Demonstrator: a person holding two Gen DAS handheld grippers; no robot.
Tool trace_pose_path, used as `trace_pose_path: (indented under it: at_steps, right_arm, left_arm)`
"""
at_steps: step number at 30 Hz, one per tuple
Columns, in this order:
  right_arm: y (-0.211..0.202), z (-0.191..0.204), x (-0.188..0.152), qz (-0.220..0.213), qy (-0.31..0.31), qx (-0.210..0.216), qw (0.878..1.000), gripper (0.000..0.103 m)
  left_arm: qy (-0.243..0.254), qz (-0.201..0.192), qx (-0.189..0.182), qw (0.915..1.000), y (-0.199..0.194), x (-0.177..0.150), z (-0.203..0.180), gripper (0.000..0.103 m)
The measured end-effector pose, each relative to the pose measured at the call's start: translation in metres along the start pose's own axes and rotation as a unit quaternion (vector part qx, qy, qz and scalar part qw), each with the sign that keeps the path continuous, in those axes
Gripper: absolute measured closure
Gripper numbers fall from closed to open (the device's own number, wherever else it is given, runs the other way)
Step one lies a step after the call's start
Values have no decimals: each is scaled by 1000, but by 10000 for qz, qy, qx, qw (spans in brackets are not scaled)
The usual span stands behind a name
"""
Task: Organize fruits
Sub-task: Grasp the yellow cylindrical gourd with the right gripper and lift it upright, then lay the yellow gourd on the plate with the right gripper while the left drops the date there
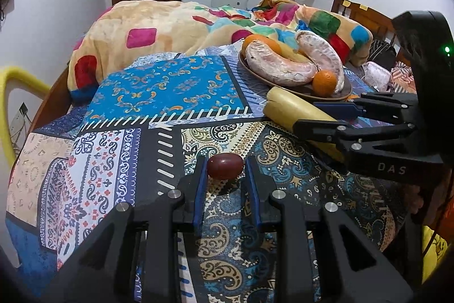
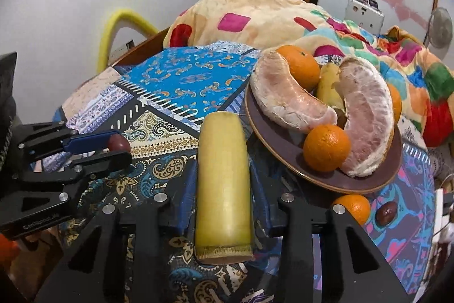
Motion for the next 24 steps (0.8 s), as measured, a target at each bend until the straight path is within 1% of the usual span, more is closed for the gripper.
trace_pose_path:
  at_steps: [3, 7, 12, 17, 24]
  right_arm:
    - [-6, -2, -4, -70, 39, 9, 10000, 68]
    - [-23, -4, -8, -285, 4, -44, 9996, 69]
    - [-43, -15, -4, -516, 139, -103, 9985, 69]
    - [-57, -25, 5, -727, 235, -200, 9969, 69]
    - [-59, -36, 28, -946, 318, -288, 9946, 69]
  left_arm:
    - [-9, -9, 2, 10000, 0, 2, -1, 77]
    - [26, -13, -8, 10000, 2, 7, -4, 77]
    - [85, -84, -53, 9999, 4, 20, -13, 77]
    - [187, -204, -126, 9995, 6, 37, -24, 77]
    - [381, -322, -142, 9987, 18, 65, -36, 77]
Point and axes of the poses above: each gripper's, at about its wrist camera, not at the fingertips, and y roughly the way its jaws point, z to its left, x to its top, the point moved 3 cm from there along y, roughly the way its jaws point, and after that the axes turned 1 degree about y, right-handed, at the moved point
